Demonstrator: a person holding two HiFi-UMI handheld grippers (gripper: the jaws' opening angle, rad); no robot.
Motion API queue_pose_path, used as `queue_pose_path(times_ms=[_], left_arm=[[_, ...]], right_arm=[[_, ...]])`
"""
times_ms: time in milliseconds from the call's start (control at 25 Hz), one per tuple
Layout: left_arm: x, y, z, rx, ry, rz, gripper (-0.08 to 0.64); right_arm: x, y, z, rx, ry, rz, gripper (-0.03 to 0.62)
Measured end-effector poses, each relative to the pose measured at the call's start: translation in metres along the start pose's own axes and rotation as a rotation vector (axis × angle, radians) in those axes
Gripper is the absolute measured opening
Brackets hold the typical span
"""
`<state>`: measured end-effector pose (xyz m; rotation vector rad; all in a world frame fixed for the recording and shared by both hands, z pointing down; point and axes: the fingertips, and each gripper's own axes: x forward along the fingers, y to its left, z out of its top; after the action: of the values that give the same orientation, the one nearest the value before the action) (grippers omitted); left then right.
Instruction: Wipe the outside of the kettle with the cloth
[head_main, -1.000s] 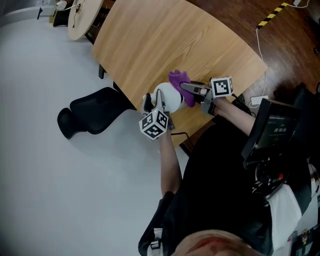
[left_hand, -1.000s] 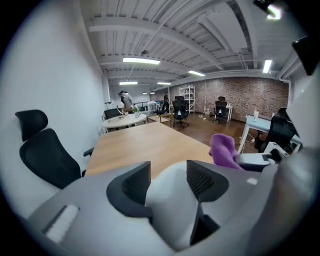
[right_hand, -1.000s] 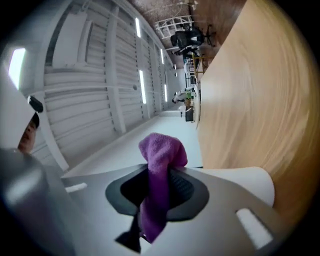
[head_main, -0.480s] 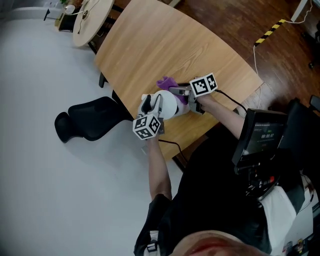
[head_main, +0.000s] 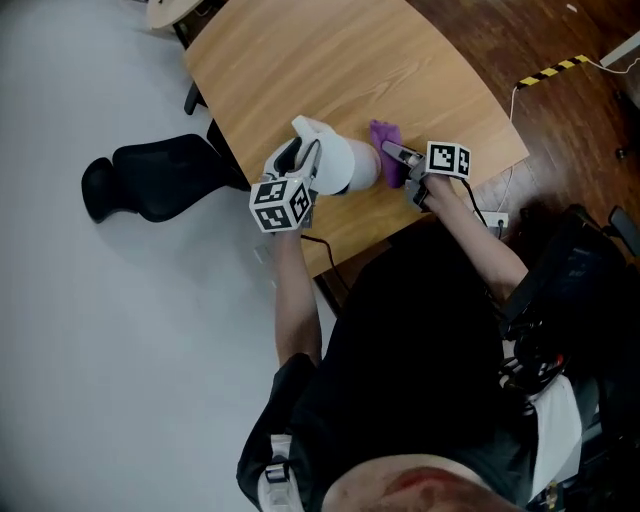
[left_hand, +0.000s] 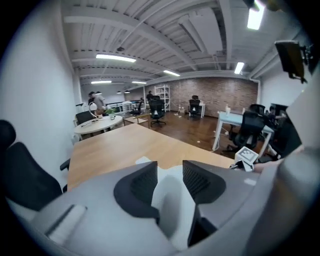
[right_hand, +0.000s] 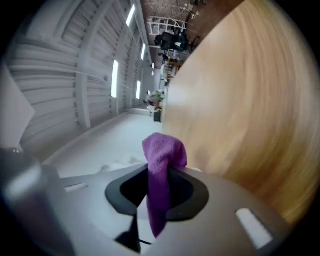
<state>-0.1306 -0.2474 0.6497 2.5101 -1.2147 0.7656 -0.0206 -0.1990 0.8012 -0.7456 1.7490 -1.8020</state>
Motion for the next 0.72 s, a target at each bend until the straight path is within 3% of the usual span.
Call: queue_pose_path(times_ms=[80, 160, 200, 240, 280, 400, 480, 520, 600, 640, 720], left_arm=[[-0.009, -0.002, -0.012, -0.053, 0.027, 0.079, 0.269], [-0.008, -0.007, -0.022, -0.066, 0.058, 0.124, 0.313], [-0.008, -0.006, -0.022, -0.072, 0.067, 0.138, 0.319], [-0.007, -0.005, -0.02, -0.077, 0.071, 0.145, 0.321], [-0.006, -0.002, -0.017, -0.075, 0.069, 0.145, 0.319], [0.007, 0.002, -0.011, -0.043, 0.046, 0.12, 0.318], [0.007, 0.001, -0.015, -0.029, 0.044, 0.101, 0.319], [0.002, 0.001, -0.02, -0.028, 0.053, 0.09, 0.319], [-0.021, 0.0, -0.029, -0.03, 0.078, 0.065, 0.322], [-0.034, -0.005, -0.032, -0.031, 0.084, 0.051, 0.322], [-0.049, -0.017, -0.031, -0.017, 0.059, 0.024, 0.322]], right_arm=[[-0.012, 0.074, -0.005, -0.006, -0.047, 0.184, 0.077], [-0.009, 0.127, -0.008, -0.132, -0.067, 0.42, 0.077], [-0.002, 0.136, -0.01, -0.184, -0.069, 0.49, 0.077], [0.008, 0.126, -0.011, -0.194, -0.071, 0.494, 0.078], [0.019, 0.097, -0.011, -0.147, -0.073, 0.425, 0.077], [0.045, -0.036, -0.008, 0.042, -0.04, 0.033, 0.077], [0.048, -0.096, -0.017, 0.077, 0.025, -0.139, 0.075], [0.048, -0.109, -0.028, 0.084, 0.068, -0.181, 0.077], [0.044, -0.088, -0.052, 0.062, 0.141, -0.16, 0.075], [0.04, -0.052, -0.057, 0.024, 0.146, -0.079, 0.075], [0.032, 0.047, -0.046, -0.111, 0.108, 0.18, 0.076]])
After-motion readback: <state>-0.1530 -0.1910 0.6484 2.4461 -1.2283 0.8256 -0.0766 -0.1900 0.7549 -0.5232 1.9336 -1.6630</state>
